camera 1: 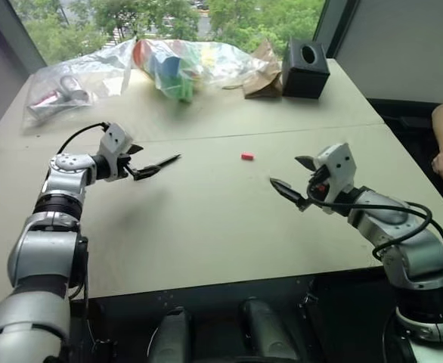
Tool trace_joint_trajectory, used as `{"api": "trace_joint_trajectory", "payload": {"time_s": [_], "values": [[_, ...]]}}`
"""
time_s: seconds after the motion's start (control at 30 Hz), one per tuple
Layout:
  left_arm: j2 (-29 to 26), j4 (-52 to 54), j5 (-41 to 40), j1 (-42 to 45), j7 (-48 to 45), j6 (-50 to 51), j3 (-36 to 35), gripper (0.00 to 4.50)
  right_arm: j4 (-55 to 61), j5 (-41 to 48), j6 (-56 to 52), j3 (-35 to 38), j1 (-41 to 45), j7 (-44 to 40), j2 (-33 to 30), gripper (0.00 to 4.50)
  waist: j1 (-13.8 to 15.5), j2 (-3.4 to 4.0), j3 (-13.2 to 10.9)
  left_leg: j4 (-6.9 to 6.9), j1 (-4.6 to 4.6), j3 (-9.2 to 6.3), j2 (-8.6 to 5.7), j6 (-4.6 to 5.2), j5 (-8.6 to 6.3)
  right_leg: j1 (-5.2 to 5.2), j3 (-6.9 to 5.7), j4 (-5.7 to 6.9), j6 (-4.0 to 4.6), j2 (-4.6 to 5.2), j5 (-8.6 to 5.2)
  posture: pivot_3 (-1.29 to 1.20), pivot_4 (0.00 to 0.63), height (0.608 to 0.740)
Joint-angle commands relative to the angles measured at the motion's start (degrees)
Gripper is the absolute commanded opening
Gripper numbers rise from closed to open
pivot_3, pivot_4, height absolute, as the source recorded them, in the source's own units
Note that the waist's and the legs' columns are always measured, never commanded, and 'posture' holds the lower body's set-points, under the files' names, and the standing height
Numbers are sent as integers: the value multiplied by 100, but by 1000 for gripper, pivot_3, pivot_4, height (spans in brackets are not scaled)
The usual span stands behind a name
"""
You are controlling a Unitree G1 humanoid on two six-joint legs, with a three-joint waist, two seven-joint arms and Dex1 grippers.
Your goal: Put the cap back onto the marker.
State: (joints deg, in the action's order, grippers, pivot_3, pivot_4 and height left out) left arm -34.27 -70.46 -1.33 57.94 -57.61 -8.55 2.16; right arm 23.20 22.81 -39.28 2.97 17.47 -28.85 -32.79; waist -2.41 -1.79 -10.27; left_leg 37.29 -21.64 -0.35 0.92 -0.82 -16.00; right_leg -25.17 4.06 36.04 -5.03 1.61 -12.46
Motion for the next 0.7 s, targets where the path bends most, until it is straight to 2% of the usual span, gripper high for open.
{"api": "trace_joint_trajectory", "payload": {"time_s": [0.03,0.3,0.67,0.7], "values": [[82,-238,228,275,200,-216,1,4500,468,97,-142,33,86,136,88,4465,6,0,0,1,-2,-2,0,0,0,-1,-1,0,0,0,0,0,150,739],[419,-566,490,462,967,41,-131,4500,932,199,-452,138,-146,483,363,4465,12,-1,0,6,-5,-4,0,0,0,-1,-3,2,-3,1,2,0,150,739],[780,-705,634,397,1013,894,-230,4500,1223,225,-592,176,-369,774,583,4465,26,-1,2,6,6,-4,0,0,0,8,-3,6,-3,1,1,0,150,739],[802,-707,653,398,1019,924,-246,4011,1237,227,-601,177,-378,785,588,4500,31,-1,2,6,10,-4,0,0,0,12,-3,5,-3,1,1,0,150,739]]}}
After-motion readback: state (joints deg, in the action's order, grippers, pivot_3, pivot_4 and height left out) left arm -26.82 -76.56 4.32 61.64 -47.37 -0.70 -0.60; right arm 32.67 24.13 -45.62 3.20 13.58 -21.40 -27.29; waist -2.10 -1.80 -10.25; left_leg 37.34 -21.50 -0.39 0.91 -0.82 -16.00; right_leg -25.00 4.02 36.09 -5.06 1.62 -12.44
